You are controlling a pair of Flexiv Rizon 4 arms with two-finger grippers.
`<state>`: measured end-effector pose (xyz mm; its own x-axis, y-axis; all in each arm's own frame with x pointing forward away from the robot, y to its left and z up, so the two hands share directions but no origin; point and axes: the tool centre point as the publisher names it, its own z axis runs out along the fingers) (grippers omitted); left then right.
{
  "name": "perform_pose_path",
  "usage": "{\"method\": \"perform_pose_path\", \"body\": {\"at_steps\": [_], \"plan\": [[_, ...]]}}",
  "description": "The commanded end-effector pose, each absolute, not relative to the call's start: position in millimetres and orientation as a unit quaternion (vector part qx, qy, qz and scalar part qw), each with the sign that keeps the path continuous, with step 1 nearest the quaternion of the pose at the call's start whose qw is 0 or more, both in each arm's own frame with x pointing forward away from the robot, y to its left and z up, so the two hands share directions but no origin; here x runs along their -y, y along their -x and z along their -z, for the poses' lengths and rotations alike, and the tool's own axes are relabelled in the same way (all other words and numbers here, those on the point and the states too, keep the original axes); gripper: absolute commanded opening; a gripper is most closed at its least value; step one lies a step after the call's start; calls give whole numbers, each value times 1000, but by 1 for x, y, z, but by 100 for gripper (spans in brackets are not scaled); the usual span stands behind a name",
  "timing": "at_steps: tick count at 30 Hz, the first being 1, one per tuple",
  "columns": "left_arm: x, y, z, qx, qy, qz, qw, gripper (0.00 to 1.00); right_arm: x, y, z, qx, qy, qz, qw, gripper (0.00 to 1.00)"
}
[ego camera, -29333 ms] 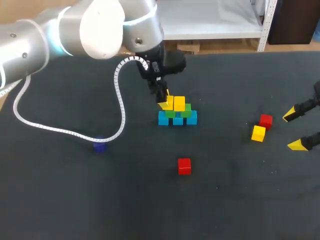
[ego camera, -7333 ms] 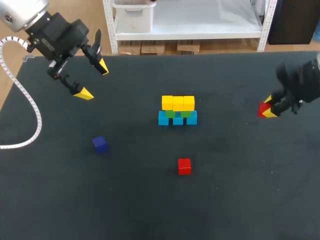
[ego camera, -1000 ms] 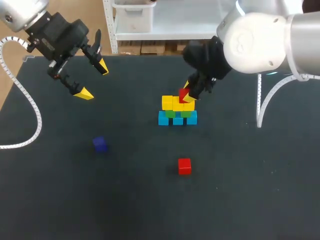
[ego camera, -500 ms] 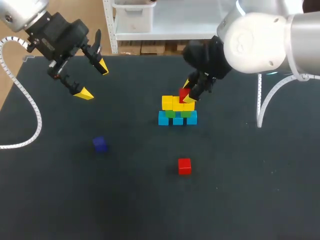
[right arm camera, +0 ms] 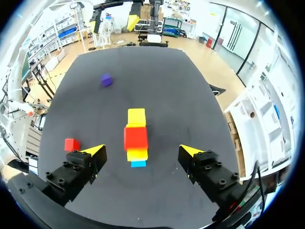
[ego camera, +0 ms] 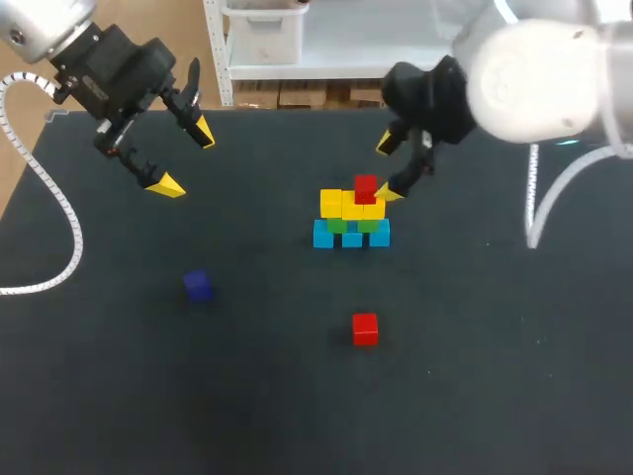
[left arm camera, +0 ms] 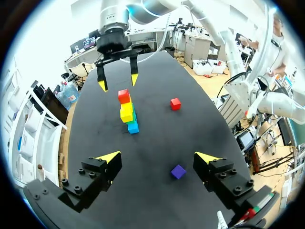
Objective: Place the blue cubes, place green cubes on the blue cubes, place the yellow cubes on the green cubes, then place the red cubes on the yellow cubes, and place purple cube on the red cubes.
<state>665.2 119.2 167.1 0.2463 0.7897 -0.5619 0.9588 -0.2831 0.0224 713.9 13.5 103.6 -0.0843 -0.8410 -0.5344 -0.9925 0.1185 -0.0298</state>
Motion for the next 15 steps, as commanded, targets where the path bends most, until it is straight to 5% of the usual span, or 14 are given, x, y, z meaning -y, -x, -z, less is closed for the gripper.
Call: {"method": "perform_pose_path", "body": {"at_steps": [1, 15], "plan": [[-120, -666, -167, -568, -768, 230, 185, 100, 20, -687, -113, -714, 629, -170, 256, 100], [-120, -666, -167, -568, -768, 230, 185, 100, 87, -650, -112, -692, 617, -213, 309, 100]]}}
